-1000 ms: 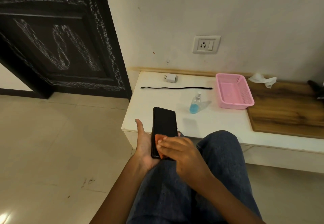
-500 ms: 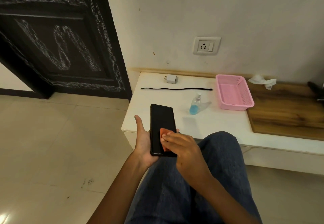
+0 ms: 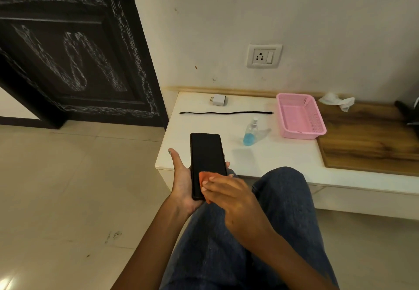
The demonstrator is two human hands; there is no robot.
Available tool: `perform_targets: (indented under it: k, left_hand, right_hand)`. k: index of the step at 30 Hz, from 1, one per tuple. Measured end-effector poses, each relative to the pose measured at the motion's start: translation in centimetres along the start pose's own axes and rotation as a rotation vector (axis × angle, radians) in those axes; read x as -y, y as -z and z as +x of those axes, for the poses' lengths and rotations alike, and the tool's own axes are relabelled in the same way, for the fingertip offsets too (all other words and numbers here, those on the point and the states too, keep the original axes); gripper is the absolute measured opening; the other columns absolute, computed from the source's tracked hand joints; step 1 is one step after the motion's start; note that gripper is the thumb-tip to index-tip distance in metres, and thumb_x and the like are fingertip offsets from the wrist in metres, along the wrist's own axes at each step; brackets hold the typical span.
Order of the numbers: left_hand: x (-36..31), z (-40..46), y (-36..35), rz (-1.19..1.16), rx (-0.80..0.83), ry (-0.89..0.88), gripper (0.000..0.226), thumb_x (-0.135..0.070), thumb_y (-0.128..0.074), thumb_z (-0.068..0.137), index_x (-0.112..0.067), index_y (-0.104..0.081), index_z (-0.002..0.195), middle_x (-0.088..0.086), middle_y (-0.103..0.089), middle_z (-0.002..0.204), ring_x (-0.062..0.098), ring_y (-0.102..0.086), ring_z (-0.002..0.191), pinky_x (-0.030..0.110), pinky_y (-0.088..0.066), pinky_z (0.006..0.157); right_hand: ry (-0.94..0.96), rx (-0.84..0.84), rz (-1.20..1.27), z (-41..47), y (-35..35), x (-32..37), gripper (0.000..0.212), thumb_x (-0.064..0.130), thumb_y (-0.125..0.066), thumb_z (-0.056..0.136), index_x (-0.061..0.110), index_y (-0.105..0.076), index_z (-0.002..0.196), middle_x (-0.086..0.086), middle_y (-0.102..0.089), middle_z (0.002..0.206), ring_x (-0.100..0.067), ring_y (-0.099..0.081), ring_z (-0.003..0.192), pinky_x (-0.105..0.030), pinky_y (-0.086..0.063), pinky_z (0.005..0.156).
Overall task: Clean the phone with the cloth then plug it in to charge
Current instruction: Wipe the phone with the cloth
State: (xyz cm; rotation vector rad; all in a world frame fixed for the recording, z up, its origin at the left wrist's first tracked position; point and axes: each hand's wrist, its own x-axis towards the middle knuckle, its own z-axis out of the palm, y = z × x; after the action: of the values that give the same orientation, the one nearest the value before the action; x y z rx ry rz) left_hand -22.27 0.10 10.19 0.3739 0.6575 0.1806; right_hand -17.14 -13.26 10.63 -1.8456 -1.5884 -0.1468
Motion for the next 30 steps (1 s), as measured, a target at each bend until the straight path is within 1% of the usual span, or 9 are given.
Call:
perform_targets:
  k: [6,11,13,16,20,22,26,28,30]
  left_hand:
    - [0.2,0.2,0.3,-0.003,-0.002,-0.007,0.110,-0.094,-0.021,0.062,-0.004,-0.077,0.092,0.022,-0.070,0.104,0.033,-0.069,0.092,0.048,-0.057,0.081]
    - [0.0,0.1,0.4,-0.019,0.032,-0.022,0.113,-0.094,-0.019,0.063,-0.003,-0.076,0.097,0.021,-0.071,0.103,0.032,-0.070,0.090,0.044,-0.059,0.073]
    - [0.0,0.2,0.4,-0.002,0.029,-0.025,0.113,-0.094,-0.017,0.063,-0.003,-0.075,0.098,0.020,-0.071,0.103,0.031,-0.070,0.090,0.045,-0.059,0.078]
    - [-0.1,0.5,0.4,0.015,-0.008,-0.015,0.113,-0.094,-0.019,0.062,-0.004,-0.075,0.100,0.021,-0.069,0.108,0.032,-0.069,0.093,0.048,-0.056,0.083]
    - [-0.4,0.4,0.5,-0.008,0.017,-0.011,0.114,-0.095,-0.019,0.061,-0.004,-0.075,0.101,0.021,-0.069,0.109,0.034,-0.069,0.095,0.048,-0.057,0.081]
    - [-0.3,0.3,0.7,-0.009,0.019,-0.003,0.114,-0.095,-0.019,0.061,-0.004,-0.074,0.104,0.021,-0.069,0.110,0.034,-0.069,0.094,0.050,-0.056,0.083]
    - [-0.3,0.2,0.5,0.031,-0.008,0.007,0.114,-0.094,-0.019,0.061,-0.007,-0.063,0.121,0.022,-0.066,0.117,0.034,-0.067,0.099,0.051,-0.055,0.083]
    - [-0.4,0.1,0.5,0.041,-0.014,0.003,0.114,-0.093,-0.018,0.062,-0.007,-0.060,0.124,0.022,-0.064,0.120,0.035,-0.066,0.103,0.052,-0.055,0.084]
    - [-0.4,0.0,0.4,0.032,-0.008,0.003,0.114,-0.093,-0.018,0.062,-0.008,-0.061,0.123,0.022,-0.064,0.121,0.035,-0.066,0.105,0.054,-0.054,0.085]
  right_hand:
    - [-0.081,-0.075,-0.002,0.1,0.7,-1.7,0.035,-0.010,-0.060,0.064,0.003,-0.075,0.093,-0.007,-0.073,0.099,-0.023,-0.068,0.097,-0.039,-0.056,0.081]
    - [0.035,0.006,-0.006,-1.0,0.1,-0.7,0.035,-0.004,-0.064,0.068,0.006,-0.073,0.100,-0.005,-0.071,0.105,-0.022,-0.065,0.102,-0.040,-0.053,0.087]
    - [0.016,-0.001,-0.007,-0.9,0.5,-1.8,0.037,-0.010,-0.065,0.068,0.005,-0.073,0.100,-0.006,-0.072,0.105,-0.024,-0.066,0.102,-0.044,-0.052,0.088]
    - [-0.060,-0.043,-0.042,-0.4,0.8,-2.7,0.042,-0.015,-0.078,0.061,0.004,-0.073,0.098,-0.008,-0.072,0.103,-0.025,-0.066,0.099,-0.044,-0.054,0.084]
    - [0.029,-0.059,-0.037,-1.5,0.1,-1.6,0.028,-0.003,-0.060,0.078,0.005,-0.072,0.102,-0.006,-0.071,0.107,-0.021,-0.064,0.104,-0.038,-0.054,0.086]
    - [0.040,-0.030,-0.034,-1.8,0.4,-2.0,0.032,-0.005,-0.066,0.073,0.006,-0.072,0.103,-0.005,-0.071,0.107,-0.023,-0.065,0.103,-0.041,-0.053,0.086]
    - [-0.080,-0.024,-0.064,-1.2,1.1,-3.5,0.041,-0.015,-0.078,0.062,0.003,-0.073,0.099,-0.008,-0.071,0.105,-0.026,-0.066,0.100,-0.048,-0.054,0.084]
    - [-0.059,-0.035,-0.109,-1.3,0.9,-3.3,0.041,-0.014,-0.078,0.062,0.003,-0.073,0.099,-0.009,-0.072,0.104,-0.026,-0.067,0.099,-0.047,-0.053,0.087]
    - [-0.011,-0.041,-0.138,-1.6,0.8,-2.9,0.037,-0.008,-0.070,0.066,0.004,-0.072,0.101,-0.007,-0.072,0.105,-0.024,-0.067,0.099,-0.041,-0.051,0.087]
